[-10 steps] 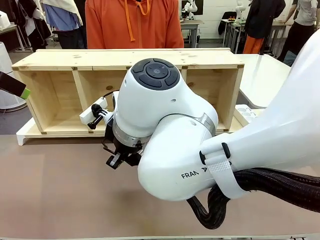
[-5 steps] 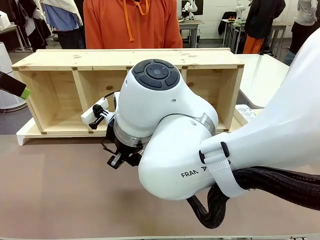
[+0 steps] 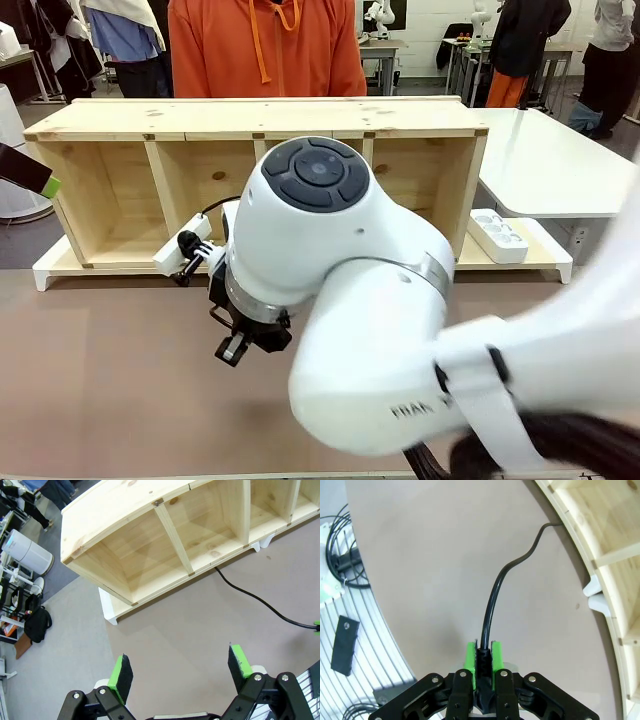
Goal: Perform cable management.
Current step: Pull the grasped Power Cable to the location of the Power Strip.
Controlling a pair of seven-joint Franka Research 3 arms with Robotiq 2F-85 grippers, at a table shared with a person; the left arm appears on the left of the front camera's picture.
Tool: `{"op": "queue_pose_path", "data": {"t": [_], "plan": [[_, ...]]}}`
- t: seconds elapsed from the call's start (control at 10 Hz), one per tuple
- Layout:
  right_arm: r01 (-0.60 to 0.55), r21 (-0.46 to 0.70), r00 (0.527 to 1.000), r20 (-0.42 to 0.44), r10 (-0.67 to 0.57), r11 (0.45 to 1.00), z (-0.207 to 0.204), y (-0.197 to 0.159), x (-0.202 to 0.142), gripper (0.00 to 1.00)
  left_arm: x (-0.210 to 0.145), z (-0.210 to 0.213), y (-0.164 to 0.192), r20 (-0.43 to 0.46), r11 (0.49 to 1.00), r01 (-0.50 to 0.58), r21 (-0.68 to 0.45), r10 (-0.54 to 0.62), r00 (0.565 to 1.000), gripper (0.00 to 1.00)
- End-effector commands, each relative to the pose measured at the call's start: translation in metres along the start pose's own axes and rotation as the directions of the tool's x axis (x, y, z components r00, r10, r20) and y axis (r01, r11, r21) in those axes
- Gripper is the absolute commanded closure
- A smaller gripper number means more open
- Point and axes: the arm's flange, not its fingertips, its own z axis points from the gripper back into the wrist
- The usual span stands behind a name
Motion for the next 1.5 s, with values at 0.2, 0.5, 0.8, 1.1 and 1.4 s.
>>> {"op": "queue_pose_path", "data": {"t": [0.2, 0.5, 0.8, 1.1, 1.4], "plan": [[0.046, -0.054, 0.999, -0.003, -0.046, 0.997, 0.037, 0.015, -0.031, 0.85, 0.002, -0.001, 0.001, 0.008, 1.0, 0.004, 0.003, -0.004, 1.0, 0.0], [0.16, -0.093, 0.987, 0.018, -0.159, 0.983, 0.053, 0.0, -0.061, 0.85, 0.002, -0.001, 0.001, 0.008, 1.0, 0.004, 0.003, -0.004, 1.0, 0.0], [0.277, -0.123, 0.961, 0.062, -0.271, 0.953, 0.071, -0.02, -0.093, 0.85, 0.002, -0.001, 0.001, 0.008, 1.0, 0.004, 0.003, -0.004, 1.0, 0.0], [0.357, -0.158, 0.934, 0.088, -0.347, 0.921, 0.088, -0.029, -0.121, 0.85, 0.002, -0.001, 0.001, 0.008, 1.0, 0.004, 0.003, -0.004, 1.0, 0.0], [0.437, -0.204, 0.899, 0.12, -0.42, 0.876, 0.103, -0.036, -0.142, 0.85, 0.002, -0.001, 0.001, 0.008, 1.0, 0.004, 0.003, -0.004, 1.0, 0.0]]}}
